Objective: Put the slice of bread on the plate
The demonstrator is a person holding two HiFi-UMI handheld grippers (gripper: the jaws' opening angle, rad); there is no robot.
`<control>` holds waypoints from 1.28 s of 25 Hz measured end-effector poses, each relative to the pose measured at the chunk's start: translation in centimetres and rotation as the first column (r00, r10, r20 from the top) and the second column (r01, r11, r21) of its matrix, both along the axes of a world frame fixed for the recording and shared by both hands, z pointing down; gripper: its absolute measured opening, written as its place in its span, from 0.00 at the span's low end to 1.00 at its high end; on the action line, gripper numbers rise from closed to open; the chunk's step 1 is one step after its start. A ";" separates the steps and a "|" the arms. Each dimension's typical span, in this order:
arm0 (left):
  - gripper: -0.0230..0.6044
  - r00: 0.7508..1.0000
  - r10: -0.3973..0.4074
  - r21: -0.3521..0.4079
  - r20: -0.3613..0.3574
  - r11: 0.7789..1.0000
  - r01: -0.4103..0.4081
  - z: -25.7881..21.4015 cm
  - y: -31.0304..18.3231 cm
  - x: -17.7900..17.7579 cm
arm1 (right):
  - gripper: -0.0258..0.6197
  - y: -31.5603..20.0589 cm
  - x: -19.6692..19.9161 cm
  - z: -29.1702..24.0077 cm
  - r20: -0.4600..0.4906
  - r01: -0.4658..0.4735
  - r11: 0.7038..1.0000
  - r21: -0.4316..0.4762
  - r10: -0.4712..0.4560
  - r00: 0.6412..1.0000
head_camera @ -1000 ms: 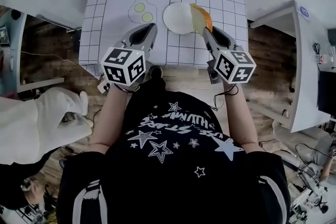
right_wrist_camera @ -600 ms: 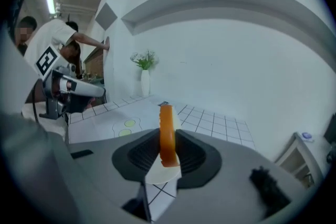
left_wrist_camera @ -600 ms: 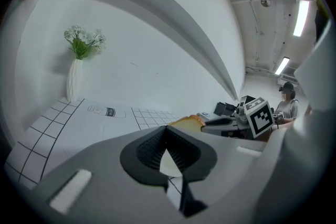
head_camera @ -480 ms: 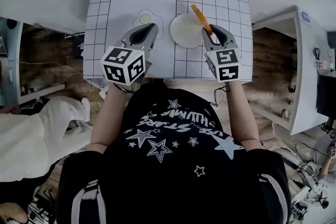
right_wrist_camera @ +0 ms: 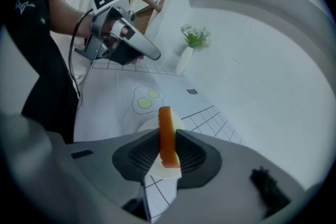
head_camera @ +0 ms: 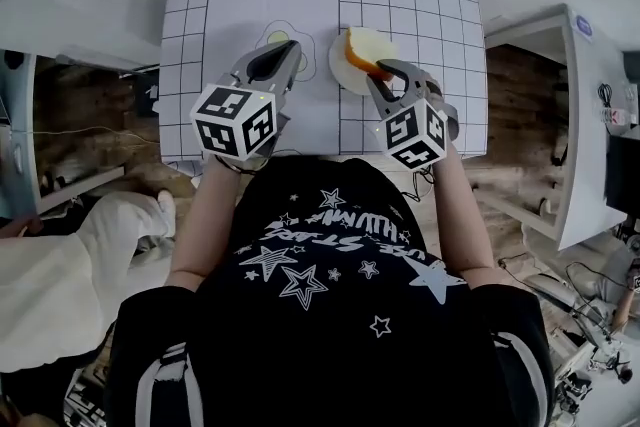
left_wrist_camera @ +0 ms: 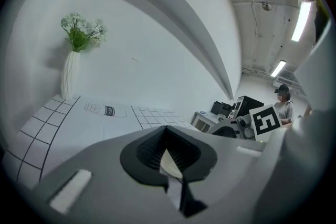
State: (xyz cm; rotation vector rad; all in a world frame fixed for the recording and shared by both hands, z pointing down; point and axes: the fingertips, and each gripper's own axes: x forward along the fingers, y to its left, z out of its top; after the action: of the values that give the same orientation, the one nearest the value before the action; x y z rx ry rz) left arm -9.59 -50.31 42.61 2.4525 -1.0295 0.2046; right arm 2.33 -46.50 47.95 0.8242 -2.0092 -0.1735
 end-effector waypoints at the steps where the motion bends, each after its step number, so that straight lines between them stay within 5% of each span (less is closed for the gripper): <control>1: 0.05 1.000 0.001 -0.003 0.000 1.000 -0.001 0.2 0.0 0.0 | 0.19 0.3 -0.2 0.3 -0.011 0.019 1.000 -0.007 -0.019 1.000; 9: 0.05 1.000 0.021 -0.031 0.001 0.999 -0.021 1.3 0.8 0.4 | 0.20 2.6 -0.5 2.1 -0.041 0.119 0.991 -0.059 -0.121 0.992; 21: 0.05 0.999 0.034 -0.045 0.012 0.998 -0.033 1.8 2.0 1.4 | 0.22 3.8 -0.8 6.1 -0.161 0.153 0.988 -0.021 -0.154 0.975; 32: 0.05 0.999 0.008 -0.058 0.031 0.998 -0.007 2.2 3.9 1.3 | 0.25 4.7 -0.6 7.4 -0.151 0.151 0.989 -0.009 -0.150 0.977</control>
State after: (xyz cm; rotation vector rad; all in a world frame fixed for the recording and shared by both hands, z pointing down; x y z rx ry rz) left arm -8.32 -46.37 44.83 2.4087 -1.0134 0.2721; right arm 1.72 -41.81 55.33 0.6404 -1.9273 -0.3161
